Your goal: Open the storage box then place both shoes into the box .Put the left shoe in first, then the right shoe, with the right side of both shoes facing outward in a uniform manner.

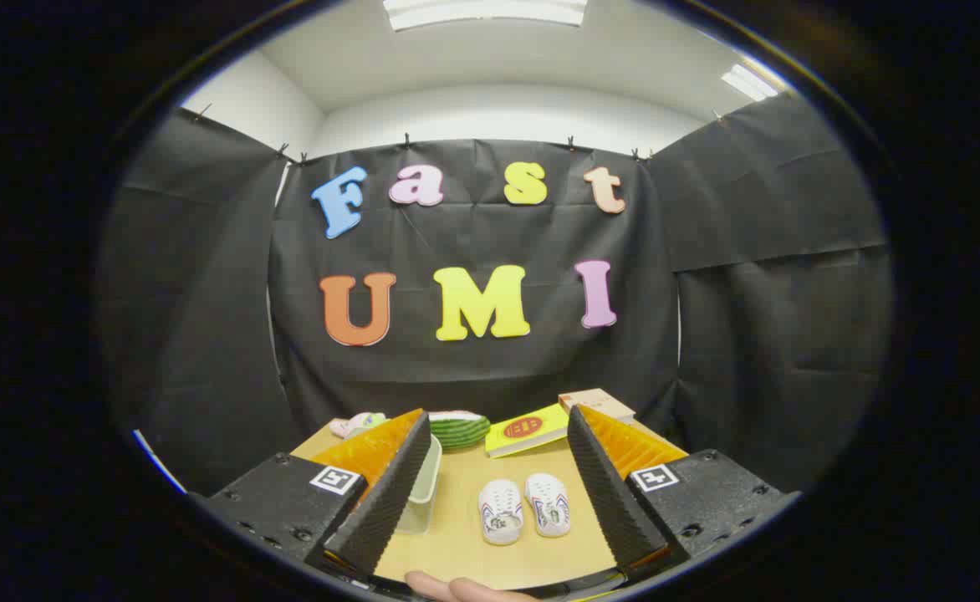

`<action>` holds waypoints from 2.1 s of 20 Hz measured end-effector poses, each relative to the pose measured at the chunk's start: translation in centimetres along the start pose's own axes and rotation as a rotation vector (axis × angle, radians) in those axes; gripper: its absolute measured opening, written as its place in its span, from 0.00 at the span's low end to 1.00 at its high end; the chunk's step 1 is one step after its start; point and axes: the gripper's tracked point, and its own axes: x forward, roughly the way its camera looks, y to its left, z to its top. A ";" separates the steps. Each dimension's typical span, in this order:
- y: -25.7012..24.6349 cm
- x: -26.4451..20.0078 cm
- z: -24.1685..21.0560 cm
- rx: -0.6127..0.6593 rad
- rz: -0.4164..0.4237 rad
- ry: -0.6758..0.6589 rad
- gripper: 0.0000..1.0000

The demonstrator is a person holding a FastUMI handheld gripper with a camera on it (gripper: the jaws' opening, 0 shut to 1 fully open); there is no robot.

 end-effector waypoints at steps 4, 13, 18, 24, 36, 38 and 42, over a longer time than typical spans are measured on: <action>0.3 0.0 1.3 -0.026 0.019 -0.013 1.00; 0.4 0.8 1.8 -0.029 0.073 -0.028 1.00; 0.1 2.2 -1.1 0.015 0.158 0.041 1.00; 0.5 6.5 -5.1 0.027 0.286 0.145 1.00; 3.4 17.8 -16.9 0.322 0.556 0.494 1.00; 4.5 19.6 -19.5 0.363 0.598 0.584 1.00; 6.6 22.7 -24.2 0.431 0.701 0.762 1.00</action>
